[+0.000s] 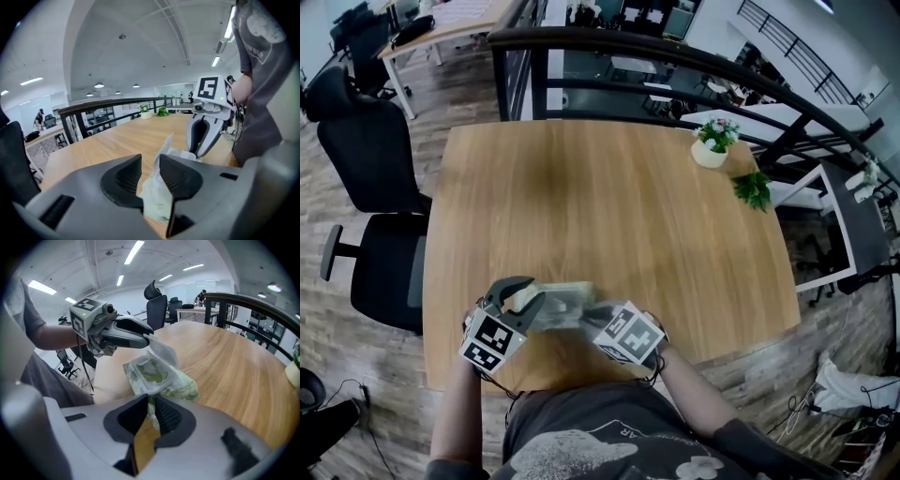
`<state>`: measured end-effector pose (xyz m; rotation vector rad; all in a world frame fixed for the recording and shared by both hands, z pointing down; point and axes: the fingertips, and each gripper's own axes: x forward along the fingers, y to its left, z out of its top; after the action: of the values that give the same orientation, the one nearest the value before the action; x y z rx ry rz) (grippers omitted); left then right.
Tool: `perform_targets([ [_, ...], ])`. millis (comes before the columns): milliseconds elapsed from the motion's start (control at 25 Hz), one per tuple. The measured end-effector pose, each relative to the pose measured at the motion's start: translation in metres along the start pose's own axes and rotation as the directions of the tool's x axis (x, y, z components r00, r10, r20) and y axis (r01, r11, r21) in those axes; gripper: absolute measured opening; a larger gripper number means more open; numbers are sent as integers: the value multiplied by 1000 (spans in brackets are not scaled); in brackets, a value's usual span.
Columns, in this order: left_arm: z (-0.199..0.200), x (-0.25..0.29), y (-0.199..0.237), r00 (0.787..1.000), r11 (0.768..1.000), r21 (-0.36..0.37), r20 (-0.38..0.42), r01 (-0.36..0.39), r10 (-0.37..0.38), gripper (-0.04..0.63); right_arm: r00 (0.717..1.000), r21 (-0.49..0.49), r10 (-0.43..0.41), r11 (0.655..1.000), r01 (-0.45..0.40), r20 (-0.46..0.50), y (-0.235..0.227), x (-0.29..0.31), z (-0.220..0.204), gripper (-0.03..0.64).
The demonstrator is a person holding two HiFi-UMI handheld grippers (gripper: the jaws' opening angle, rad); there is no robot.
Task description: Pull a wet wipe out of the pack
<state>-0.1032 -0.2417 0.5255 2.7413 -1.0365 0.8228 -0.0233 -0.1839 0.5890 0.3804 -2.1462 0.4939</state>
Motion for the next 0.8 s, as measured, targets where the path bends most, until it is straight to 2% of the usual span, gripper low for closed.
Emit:
perform_targets([
  [120,-2,4,17,994,993,-41,-12,-107,107,127,1000,-1,-1,1000,1,0,0,1,-1,61],
  [240,-6,11,29,984,980,-99,-32,-175,173,126,1000,-2,-5,1000,5,2,1,0,0,61],
  [400,-21,25,42,963,957,-137,-120,-256,240,123,1000,2,-12,1000,12,13,1,-1,0,61],
  [520,-29,34,42,955,951,-156,-171,-268,241,114,1000,6,-19,1000,19,18,0,0,-1,61],
  [680,-12,29,37,964,959,-131,-119,-252,237,114,999,11,-21,1000,21,33,0,2,-1,61],
  [800,-4,15,27,971,954,-183,-87,-237,225,115,999,19,-20,1000,19,43,0,0,-1,61],
])
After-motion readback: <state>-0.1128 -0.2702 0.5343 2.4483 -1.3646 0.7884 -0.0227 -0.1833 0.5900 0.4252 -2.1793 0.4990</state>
